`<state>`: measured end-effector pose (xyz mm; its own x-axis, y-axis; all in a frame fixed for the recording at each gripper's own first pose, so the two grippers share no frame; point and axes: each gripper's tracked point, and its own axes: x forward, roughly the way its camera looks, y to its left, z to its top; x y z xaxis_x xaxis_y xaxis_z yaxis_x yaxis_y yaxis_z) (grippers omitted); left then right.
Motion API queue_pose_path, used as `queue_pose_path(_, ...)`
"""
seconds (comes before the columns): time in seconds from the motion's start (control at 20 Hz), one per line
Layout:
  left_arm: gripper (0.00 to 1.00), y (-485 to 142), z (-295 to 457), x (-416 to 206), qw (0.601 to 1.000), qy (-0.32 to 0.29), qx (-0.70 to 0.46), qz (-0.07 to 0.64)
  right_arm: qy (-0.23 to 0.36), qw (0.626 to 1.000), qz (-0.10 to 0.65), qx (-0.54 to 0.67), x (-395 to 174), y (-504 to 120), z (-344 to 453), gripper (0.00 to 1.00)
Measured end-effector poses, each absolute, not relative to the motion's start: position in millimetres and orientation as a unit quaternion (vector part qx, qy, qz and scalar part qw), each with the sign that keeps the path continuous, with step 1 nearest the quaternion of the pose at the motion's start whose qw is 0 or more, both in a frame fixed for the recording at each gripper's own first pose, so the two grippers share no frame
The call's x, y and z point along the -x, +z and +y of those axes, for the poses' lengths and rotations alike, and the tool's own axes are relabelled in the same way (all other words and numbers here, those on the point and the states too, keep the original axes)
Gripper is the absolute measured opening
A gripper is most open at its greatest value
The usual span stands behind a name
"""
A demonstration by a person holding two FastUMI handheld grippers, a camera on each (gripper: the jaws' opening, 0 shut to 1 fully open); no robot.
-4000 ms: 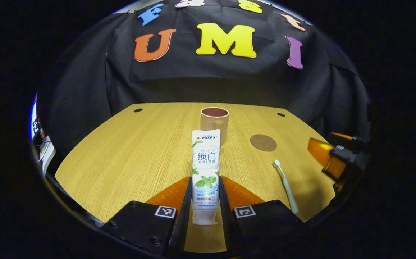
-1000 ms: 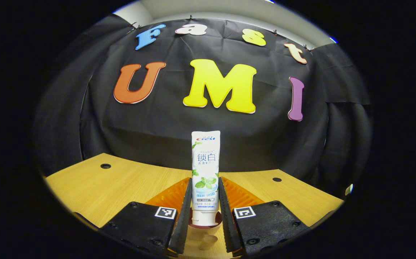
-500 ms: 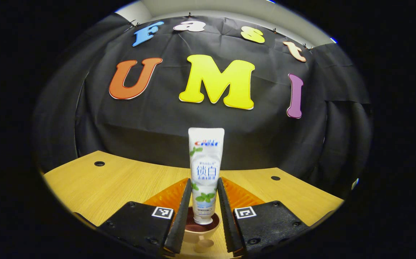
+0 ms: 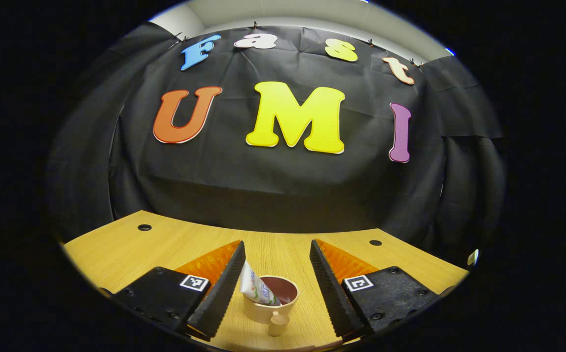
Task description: Put the toothbrush and toothpaste on the desktop into the cup, then pick up the cup and place it on the coaster on the desktop.
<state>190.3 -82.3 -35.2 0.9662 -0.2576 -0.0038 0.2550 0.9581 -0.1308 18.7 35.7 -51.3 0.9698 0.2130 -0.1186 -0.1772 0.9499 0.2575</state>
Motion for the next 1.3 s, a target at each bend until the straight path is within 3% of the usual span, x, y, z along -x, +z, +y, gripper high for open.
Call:
queue_pose_path(0.15,1.0,-29.6,-74.5,-173.2,0.991,-0.122,0.061,-0.006,0.085,0.987,0.054,-0.125,-18.2,-44.3,32.2,0.0)
queue_pose_path(0.55,1.0,-65.4,-46.1,-136.6,0.992,-0.114,0.046,0.005,0.072,0.992,0.049,-0.088,-34.2,-48.2,54.9,0.0)
queue_pose_path(1.1,0.98,-20.0,14.4,-102.4,0.996,-0.073,0.045,-0.003,0.188,0.977,0.017,-0.095,-88.4,42.0,172.0,0.0)
queue_pose_path(1.3,0.98,-24.6,29.4,-95.2,0.997,-0.061,0.047,0.015,0.217,0.969,-0.036,-0.115,-127.5,90.0,203.9,0.01)
